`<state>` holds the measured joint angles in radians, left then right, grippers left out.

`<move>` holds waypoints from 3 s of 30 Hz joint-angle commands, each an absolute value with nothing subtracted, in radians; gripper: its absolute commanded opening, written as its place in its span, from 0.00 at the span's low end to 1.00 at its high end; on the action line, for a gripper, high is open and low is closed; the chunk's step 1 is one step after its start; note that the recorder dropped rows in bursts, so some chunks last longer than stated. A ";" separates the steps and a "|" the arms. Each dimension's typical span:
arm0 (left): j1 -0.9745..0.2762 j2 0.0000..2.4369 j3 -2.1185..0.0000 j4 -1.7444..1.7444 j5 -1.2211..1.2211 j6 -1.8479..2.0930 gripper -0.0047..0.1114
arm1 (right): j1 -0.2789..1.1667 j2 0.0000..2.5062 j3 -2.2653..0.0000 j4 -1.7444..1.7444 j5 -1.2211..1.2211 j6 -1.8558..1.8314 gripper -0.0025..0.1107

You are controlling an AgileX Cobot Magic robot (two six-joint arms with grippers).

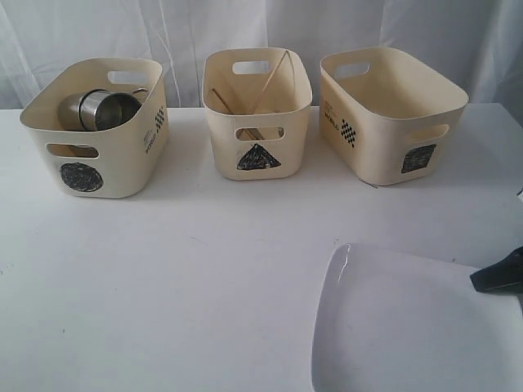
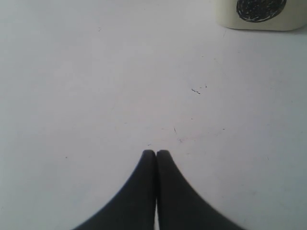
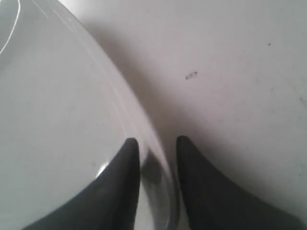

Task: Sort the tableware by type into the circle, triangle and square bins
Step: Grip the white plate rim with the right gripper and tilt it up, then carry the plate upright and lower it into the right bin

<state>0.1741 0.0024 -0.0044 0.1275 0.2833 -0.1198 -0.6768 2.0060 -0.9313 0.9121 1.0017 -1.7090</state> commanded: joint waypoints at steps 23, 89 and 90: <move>0.168 0.000 0.000 0.129 0.284 -0.123 0.04 | -0.288 1.879 -0.879 0.939 1.089 -1.352 0.02; 0.168 0.000 0.000 0.129 0.284 -0.123 0.04 | -0.529 2.117 -1.996 1.358 0.816 -0.910 0.02; 0.168 0.000 0.000 0.129 0.284 -0.123 0.04 | -0.529 2.128 -1.999 1.358 0.810 -0.939 0.02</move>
